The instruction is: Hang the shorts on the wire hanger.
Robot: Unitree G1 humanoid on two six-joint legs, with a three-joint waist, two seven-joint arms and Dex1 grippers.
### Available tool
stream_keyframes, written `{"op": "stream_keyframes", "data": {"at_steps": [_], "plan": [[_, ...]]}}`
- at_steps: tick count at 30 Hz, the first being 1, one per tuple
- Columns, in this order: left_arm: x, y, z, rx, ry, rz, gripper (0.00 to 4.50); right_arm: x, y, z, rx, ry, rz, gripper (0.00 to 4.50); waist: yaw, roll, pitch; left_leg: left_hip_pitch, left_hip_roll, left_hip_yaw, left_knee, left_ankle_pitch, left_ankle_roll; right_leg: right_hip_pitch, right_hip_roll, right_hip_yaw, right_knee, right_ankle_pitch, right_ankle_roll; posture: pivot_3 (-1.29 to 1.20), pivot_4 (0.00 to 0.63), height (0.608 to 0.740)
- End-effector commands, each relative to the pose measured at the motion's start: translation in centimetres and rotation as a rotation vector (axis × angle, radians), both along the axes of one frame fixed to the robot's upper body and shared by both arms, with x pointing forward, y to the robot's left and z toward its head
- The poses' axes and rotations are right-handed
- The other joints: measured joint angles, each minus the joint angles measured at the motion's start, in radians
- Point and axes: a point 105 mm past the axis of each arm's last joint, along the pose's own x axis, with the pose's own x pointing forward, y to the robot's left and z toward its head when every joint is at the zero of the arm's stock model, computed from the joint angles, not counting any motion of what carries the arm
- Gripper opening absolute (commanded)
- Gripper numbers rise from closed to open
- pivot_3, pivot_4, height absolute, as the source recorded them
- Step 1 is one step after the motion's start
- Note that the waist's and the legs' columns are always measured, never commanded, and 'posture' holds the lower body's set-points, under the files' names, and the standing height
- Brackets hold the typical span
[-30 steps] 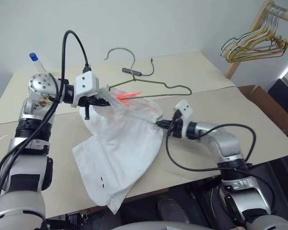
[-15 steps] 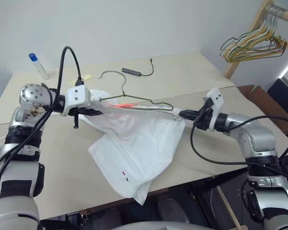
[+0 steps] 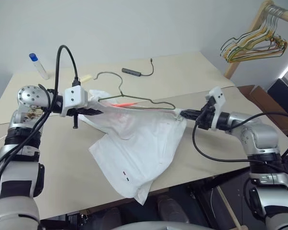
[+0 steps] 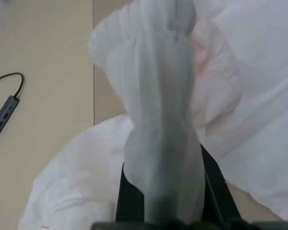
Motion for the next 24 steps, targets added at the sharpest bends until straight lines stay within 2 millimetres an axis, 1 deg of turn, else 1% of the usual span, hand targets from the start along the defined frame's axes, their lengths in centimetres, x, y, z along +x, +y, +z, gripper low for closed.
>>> {"op": "stream_keyframes", "data": {"at_steps": [1, 4, 7, 12, 20, 24], "plan": [[0.1, 1.7, 0.7, 0.068, -0.059, 0.045, 0.01, 0.7, -2.1, 1.7, -0.017, -0.044, -0.072, 0.07, 0.0, 0.0, 0.0, 0.0, 0.0, 0.0, 0.0, 0.0, 0.0, 0.0, 0.0, 0.0, 0.0, 0.0, 0.0, -0.16, 0.0, 0.74], [0.6, 2.5, -0.2, 0.162, -0.087, 0.086, 0.01, 0.7, -2.2, 1.9, -0.016, -0.046, -0.073, 0.07, 0.0, 0.0, 0.0, 0.0, 0.0, 0.0, 0.0, 0.0, 0.0, 0.0, 0.0, 0.0, 0.0, 0.0, 0.0, -0.16, 0.0, 0.74], [1.3, 2.8, -0.2, 0.182, -0.11, 0.13, 0.01, 0.7, -2.3, 2.1, -0.013, -0.047, -0.075, 0.07, 0.0, 0.0, 0.0, 0.0, 0.0, 0.0, 0.0, 0.0, 0.0, 0.0, 0.0, 0.0, 0.0, 0.0, 0.0, -0.16, 0.0, 0.74], [1.5, 2.6, 0.0, 0.156, -0.122, 0.135, 0.01, 0.5, -2.1, 2.2, -0.009, -0.048, -0.072, 0.07, 0.001, 0.0, 0.0, -0.001, 0.0, 0.0, 0.0, 0.0, 0.0, 0.0, 0.0, 0.0, 0.0, 0.0, 0.0, -0.16, 0.0, 0.74], [0.7, 1.7, 0.9, 0.055, -0.098, 0.069, 0.01, 0.5, -2.1, 2.0, -0.011, -0.037, -0.066, 0.07, -0.001, 0.0, 0.0, 0.0, 0.0, 0.0, 0.0, 0.0, 0.0, 0.0, 0.0, 0.0, 0.0, 0.0, 0.0, -0.16, 0.0, 0.74], [0.7, 1.8, 0.8, 0.068, -0.102, 0.075, 0.01, 0.5, -2.0, 1.9, -0.013, -0.033, -0.06, 0.07, 0.0, 0.0, 0.0, 0.0, 0.0, 0.0, 0.0, 0.0, 0.0, 0.0, 0.0, 0.0, 0.0, 0.0, 0.0, -0.16, 0.0, 0.74]]}}
